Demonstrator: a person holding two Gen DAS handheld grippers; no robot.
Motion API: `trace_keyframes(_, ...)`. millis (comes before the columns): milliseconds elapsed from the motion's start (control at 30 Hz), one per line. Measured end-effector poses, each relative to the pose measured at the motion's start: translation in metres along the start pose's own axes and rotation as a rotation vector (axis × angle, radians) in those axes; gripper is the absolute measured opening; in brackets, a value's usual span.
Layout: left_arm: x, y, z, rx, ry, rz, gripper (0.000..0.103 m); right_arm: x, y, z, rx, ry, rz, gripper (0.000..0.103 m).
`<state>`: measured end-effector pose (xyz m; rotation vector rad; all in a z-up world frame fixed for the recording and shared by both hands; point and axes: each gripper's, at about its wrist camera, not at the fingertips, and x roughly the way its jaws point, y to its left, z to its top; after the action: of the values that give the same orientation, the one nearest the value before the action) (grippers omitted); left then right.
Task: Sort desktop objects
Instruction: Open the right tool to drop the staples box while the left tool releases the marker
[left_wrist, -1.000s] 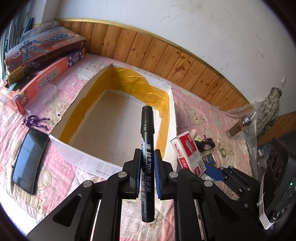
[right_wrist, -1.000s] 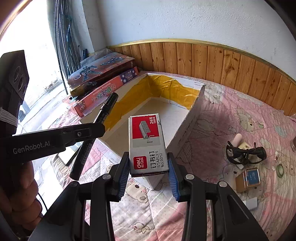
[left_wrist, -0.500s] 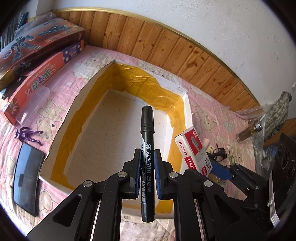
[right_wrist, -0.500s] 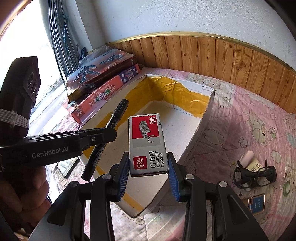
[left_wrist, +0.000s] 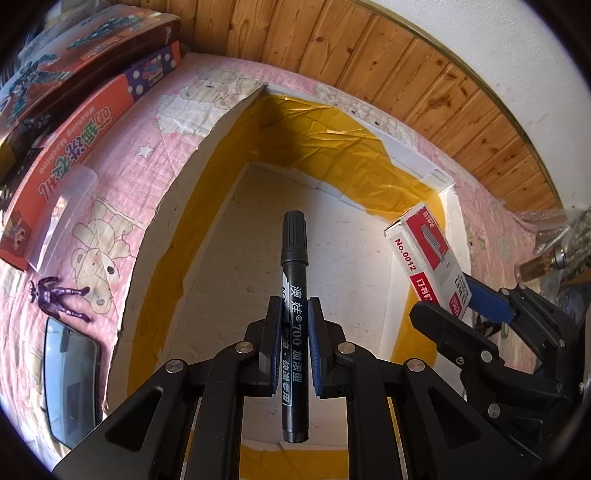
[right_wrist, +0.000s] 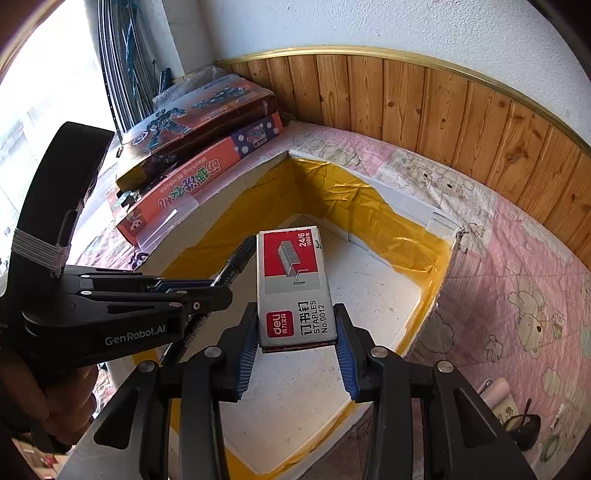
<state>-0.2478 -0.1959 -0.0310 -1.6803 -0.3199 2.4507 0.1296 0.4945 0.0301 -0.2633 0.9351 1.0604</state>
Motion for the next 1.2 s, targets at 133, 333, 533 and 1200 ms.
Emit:
trace_keyframes(133, 0.014, 0.003, 0.011, 0.006, 0.037, 0.016, 0.013, 0.019, -0.005, 0.011, -0.055, 0.045, -0.029, 0.04)
trace_keyframes(333, 0.026, -0.005, 0.029, 0.031, 0.062, 0.024, 0.013, 0.043, -0.012, 0.025, -0.132, 0.121, -0.063, 0.04)
trace_keyframes(533, 0.05, -0.009, 0.046, 0.028, 0.096, 0.036, 0.013, 0.067, -0.017, 0.039, -0.217, 0.193, -0.099, 0.04)
trace_keyframes(1200, 0.119, -0.001, 0.07, 0.001, 0.196, 0.066, 0.014, 0.131, -0.023, 0.052, -0.383, 0.474, -0.18, 0.04)
